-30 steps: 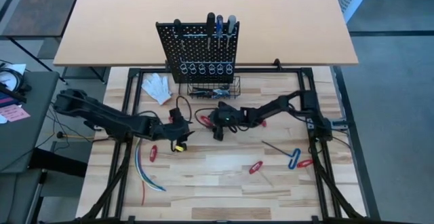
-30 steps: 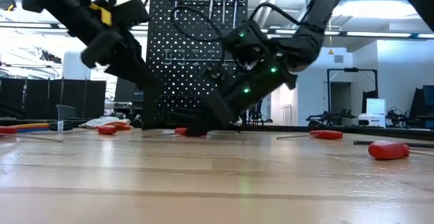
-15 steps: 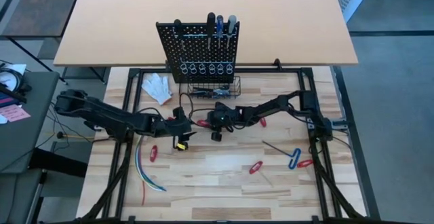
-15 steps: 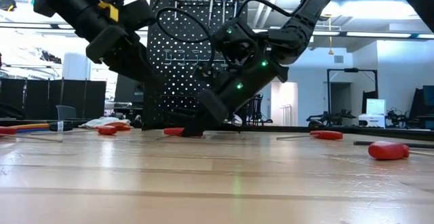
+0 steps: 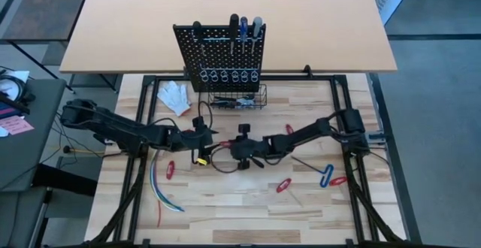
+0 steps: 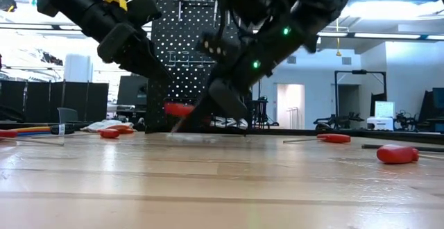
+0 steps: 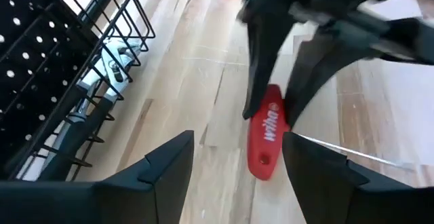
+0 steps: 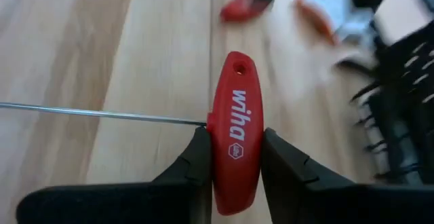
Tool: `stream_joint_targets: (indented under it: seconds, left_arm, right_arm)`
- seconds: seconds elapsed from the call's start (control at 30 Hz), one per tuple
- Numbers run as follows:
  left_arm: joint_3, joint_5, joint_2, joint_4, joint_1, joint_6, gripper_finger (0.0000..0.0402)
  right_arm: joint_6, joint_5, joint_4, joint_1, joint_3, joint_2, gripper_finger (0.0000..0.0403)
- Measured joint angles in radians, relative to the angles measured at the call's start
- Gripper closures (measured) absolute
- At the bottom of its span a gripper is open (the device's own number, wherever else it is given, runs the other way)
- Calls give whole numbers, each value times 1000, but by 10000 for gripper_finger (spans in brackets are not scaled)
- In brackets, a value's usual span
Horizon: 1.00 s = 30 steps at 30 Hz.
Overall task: Hang tools onto peg board
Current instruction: Hang the red allen wrench on the black pegboard
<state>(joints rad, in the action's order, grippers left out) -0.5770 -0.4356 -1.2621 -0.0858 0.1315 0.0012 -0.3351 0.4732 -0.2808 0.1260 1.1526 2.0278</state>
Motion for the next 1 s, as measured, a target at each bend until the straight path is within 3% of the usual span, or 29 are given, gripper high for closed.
stream_joint_targets:
  seconds: [0.13, 0.33, 0.7, 1.0]
  left_arm:
    - [0, 79, 0, -31, -15, -22, 175]
    - [0, 163, 1, -37, -75, -133, 177]
    - [0, 368, 2, -39, -144, -254, 178]
    - [0, 410, 2, -43, -144, -287, 194]
  right_arm:
    - [-38, 11, -63, 12, 0, -3, 317]
    - [-107, 171, -76, 39, 0, -4, 317]
    - [-167, 209, -154, 77, 0, -5, 317]
    - [-200, 227, -209, 97, 0, -6, 317]
